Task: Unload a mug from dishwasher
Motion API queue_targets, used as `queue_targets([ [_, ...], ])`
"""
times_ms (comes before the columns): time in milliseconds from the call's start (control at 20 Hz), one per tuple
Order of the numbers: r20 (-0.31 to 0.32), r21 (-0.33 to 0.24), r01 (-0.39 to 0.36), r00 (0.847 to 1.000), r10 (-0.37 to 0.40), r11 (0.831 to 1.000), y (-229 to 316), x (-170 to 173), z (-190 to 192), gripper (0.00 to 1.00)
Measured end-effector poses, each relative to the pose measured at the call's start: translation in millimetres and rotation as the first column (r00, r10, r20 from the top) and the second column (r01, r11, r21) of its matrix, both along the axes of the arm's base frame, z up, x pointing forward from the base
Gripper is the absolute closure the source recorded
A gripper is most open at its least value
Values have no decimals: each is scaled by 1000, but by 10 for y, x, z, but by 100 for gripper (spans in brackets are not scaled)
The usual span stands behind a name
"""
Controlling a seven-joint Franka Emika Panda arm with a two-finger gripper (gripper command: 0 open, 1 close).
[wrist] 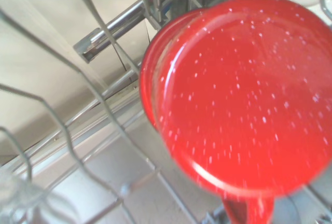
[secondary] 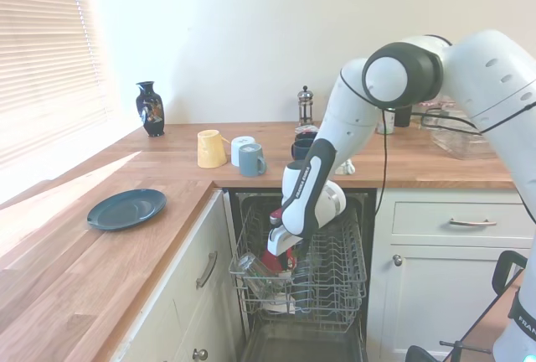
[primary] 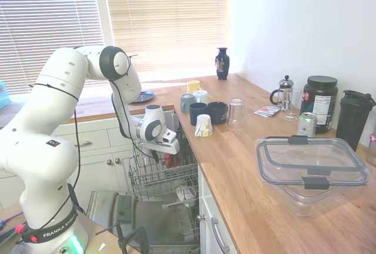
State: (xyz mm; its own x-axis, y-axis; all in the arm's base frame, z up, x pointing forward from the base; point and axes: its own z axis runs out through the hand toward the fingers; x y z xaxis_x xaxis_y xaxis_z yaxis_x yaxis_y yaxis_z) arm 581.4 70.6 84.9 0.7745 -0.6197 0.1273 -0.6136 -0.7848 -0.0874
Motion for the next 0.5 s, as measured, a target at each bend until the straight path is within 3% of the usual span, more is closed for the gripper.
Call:
queue_targets([
  [500, 2, 7, -42, 999, 42, 999, 4, 194, -189, 0],
])
